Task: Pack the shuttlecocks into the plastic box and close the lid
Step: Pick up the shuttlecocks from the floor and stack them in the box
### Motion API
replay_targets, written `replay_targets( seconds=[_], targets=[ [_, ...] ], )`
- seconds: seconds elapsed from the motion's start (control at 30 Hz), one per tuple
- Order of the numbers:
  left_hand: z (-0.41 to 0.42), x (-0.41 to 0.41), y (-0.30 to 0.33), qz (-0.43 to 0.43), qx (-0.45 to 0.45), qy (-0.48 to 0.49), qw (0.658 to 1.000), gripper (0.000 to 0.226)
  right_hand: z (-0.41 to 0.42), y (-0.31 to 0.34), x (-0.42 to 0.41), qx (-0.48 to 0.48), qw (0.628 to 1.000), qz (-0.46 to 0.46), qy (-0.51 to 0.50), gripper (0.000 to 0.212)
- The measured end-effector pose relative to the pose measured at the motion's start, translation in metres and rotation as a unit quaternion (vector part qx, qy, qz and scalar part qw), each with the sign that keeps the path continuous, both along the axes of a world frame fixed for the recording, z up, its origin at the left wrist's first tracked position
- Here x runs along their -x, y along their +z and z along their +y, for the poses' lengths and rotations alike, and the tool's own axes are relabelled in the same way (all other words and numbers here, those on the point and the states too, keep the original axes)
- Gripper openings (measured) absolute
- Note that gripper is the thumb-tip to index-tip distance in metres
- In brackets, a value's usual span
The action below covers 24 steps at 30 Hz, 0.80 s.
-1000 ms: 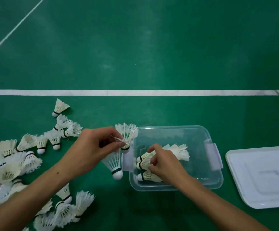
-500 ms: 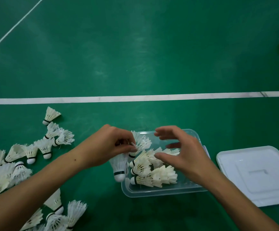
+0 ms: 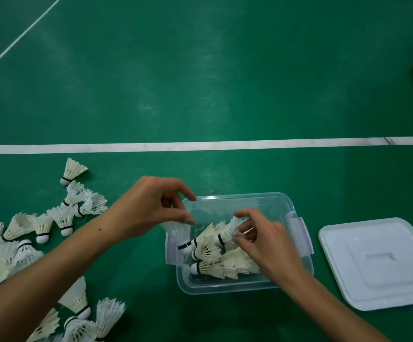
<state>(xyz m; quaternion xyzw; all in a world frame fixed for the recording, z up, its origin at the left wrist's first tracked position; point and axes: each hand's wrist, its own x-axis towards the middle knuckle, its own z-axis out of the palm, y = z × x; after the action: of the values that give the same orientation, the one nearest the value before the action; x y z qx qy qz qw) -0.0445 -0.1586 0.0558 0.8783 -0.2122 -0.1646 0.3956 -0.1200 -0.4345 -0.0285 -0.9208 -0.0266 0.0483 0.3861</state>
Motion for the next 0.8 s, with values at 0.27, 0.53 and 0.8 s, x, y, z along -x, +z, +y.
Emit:
replay_targets(
  seconds=[0.27,0.53,0.8],
  targets=[
    [0.022,0.008,-0.014,-0.098,-0.054,0.051,0.992,0.036,0.031,-0.029,-0.007,0.043,0.995,0.068,0.066,0.048],
    [0.004,0.015,-0.017,-0.113,-0.072,-0.010,0.991,0.021,0.032,-0.026,-0.013,-0.052,0.984,0.164,0.052,0.055],
    [-0.029,0.001,-0.011,-0.104,-0.083,-0.070,0.989,0.037,-0.001,0.024,-0.014,-0.194,0.972,0.125,-0.038,0.065]
  ],
)
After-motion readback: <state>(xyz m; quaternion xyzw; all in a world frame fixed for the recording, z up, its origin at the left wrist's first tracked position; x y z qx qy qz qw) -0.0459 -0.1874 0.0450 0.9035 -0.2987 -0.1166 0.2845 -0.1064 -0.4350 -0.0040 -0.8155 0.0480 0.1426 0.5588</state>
